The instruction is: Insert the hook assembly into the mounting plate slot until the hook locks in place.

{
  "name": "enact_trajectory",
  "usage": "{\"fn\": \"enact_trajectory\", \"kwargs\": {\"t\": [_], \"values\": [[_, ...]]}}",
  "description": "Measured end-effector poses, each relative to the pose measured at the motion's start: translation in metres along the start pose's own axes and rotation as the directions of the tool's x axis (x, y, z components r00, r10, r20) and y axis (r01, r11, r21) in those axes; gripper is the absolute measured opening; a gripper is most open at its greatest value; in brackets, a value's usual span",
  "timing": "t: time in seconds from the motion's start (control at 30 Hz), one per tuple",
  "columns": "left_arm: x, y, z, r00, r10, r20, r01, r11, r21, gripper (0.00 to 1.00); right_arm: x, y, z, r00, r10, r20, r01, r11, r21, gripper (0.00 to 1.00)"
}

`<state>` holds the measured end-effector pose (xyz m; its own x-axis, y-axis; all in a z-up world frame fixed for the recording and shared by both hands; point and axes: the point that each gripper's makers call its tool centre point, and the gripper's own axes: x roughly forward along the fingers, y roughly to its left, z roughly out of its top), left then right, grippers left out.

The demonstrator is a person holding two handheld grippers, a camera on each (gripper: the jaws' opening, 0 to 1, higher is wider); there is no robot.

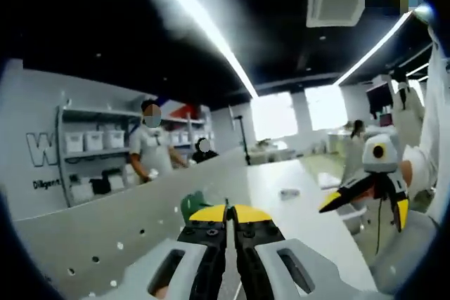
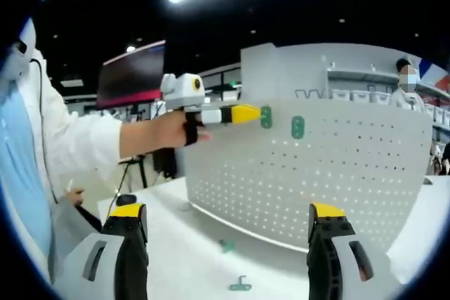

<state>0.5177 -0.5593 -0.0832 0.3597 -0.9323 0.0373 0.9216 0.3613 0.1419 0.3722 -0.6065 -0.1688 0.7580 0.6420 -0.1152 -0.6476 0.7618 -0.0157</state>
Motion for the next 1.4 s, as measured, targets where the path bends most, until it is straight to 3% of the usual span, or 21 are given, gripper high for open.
{"fn": "enact_trajectory", "kwargs": {"t": [1.13, 1.4], "values": [[0.010, 0.017, -0.018, 0.998, -0.005, -0.057, 0.006, 1.000, 0.011, 0.02, -0.001, -0.007, -0.006, 1.000, -0.021, -0.013, 0.022, 1.000, 0.018, 0.92], [0.013, 0.016, -0.020, 0.998, -0.002, -0.056, 0.005, 0.998, 0.057, 0.04, -0.001, -0.006, -0.006, 1.000, -0.018, -0.013, 0.019, 1.000, 0.016, 0.92]]}}
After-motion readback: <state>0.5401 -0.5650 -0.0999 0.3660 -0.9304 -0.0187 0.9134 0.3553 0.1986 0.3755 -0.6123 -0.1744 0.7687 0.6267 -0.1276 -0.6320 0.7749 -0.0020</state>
